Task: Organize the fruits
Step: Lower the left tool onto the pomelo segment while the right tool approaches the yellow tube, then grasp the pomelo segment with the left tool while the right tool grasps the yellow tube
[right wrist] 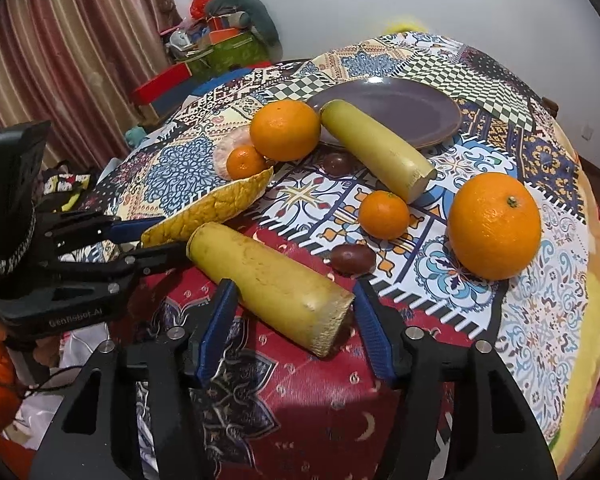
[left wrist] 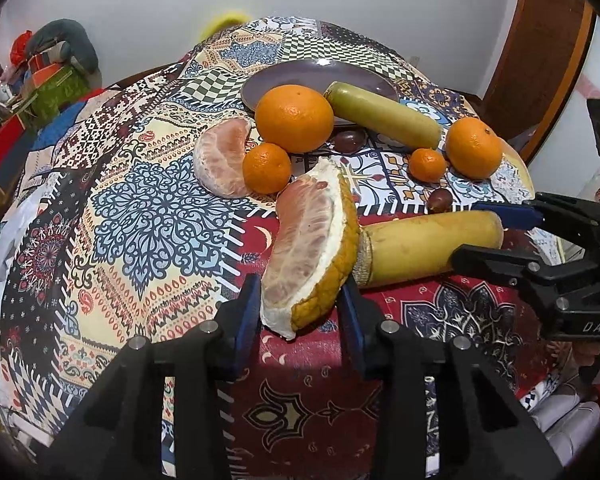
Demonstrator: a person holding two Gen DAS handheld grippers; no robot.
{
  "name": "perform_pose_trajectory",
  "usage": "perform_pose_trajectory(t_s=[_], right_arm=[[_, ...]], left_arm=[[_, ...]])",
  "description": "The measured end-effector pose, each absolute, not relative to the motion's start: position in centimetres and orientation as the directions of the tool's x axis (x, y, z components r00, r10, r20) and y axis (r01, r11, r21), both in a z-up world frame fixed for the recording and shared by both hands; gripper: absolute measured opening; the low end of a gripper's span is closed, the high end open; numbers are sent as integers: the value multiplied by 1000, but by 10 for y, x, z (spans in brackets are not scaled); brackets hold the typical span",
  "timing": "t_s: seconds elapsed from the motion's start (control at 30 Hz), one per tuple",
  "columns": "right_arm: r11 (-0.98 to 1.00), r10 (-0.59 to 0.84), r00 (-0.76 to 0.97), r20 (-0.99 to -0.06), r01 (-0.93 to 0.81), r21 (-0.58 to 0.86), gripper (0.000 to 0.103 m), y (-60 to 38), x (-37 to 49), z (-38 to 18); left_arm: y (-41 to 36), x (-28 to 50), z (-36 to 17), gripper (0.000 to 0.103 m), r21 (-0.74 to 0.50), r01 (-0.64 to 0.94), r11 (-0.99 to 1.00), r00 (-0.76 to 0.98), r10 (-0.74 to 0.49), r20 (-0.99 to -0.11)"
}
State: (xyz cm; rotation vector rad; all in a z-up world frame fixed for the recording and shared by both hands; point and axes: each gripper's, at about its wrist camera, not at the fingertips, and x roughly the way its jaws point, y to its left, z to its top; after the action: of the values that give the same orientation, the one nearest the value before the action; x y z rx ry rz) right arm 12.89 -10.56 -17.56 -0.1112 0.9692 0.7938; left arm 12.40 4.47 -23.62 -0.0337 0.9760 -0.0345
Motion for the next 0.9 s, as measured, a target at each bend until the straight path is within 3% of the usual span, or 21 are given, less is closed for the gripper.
perform_pose_trajectory(t_s=[0.2,0.37,0.67,0.9], right_arm=[[718,529,340,-777,-667,198,46,-104,115,-167],[709,539,328,-776,-674,207,46,-104,107,-161],[696,491,333,-805,-705,133,58,-85,116,-170],[672,454,302,-838,-734,100,60,-67,129,-188]], left_arm=[[44,108,-227,37,-41,19,999,575,-45,-817],[47,90,-224,36,-52,11,999,575,-49,-816],[61,70,-233,37,-73,-17,997,538,-52,-841],[64,76,-237,37,-95,-30,995,524,-65,-849]])
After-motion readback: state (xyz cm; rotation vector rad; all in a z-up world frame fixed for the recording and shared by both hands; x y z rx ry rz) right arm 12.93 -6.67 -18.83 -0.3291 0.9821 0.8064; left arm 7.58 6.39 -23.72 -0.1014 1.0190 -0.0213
